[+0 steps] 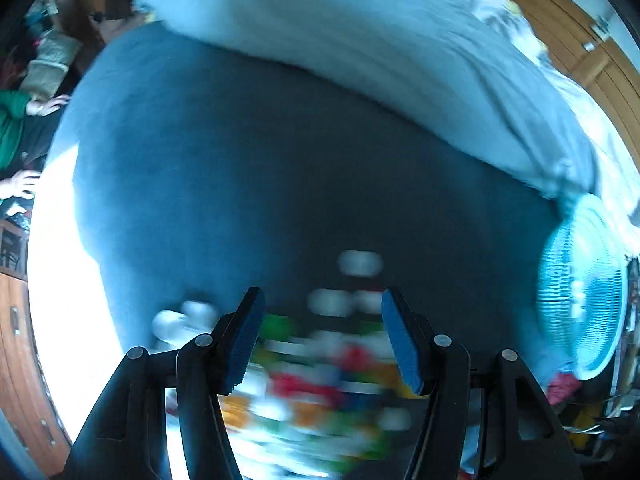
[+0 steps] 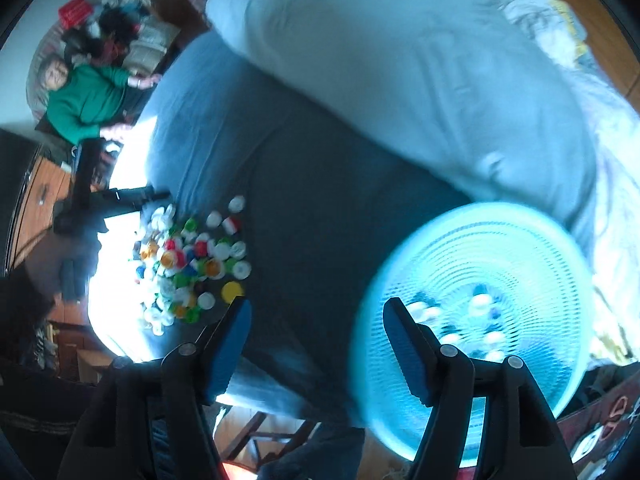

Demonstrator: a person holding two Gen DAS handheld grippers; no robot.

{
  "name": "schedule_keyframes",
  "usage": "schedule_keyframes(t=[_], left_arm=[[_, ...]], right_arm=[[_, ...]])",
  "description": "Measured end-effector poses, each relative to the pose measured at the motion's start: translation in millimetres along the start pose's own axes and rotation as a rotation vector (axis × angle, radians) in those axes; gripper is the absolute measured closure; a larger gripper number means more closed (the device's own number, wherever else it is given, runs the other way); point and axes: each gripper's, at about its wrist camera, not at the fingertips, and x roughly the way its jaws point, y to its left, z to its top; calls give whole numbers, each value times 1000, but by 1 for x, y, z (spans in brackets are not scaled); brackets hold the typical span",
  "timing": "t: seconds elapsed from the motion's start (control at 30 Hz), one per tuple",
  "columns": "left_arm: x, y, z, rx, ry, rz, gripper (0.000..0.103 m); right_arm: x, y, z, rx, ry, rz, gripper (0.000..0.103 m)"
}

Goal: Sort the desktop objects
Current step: 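Move both open tools back over the cap pile, then grasp a white cap with the left tool while the right tool grasps a white cap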

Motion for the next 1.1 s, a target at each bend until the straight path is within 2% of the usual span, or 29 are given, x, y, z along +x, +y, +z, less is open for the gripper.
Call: schedule_keyframes(t=[0.1, 0.2, 0.3, 0.5, 0.6, 0.77, 0.83, 0.97, 1.1], left_arm=[[21, 67, -12, 36, -6, -25, 49], [45, 101, -22, 91, 24, -62, 49], [69, 118, -36, 116, 53, -106, 49], [100, 113, -40, 185, 64, -155, 49], [119, 115, -41, 225, 101, -128, 50], [137, 118, -53, 238, 140, -110, 68], [136, 118, -57, 232, 136, -119, 76], [129, 116, -60, 222, 114, -110, 77], [100, 110, -55, 169, 33, -95, 77]], right_arm=[[37, 32, -5, -4, 71, 15, 29], [79, 66, -14, -11, 145, 41, 29], [109, 90, -21, -27, 200, 62, 29], [146, 120, -19, -67, 243, 84, 30], [155, 123, -14, -63, 246, 79, 30], [162, 118, -7, -55, 248, 65, 30], [166, 117, -4, -52, 247, 63, 29], [173, 118, 14, -73, 185, 66, 34], [198, 119, 43, -96, 115, 57, 37]])
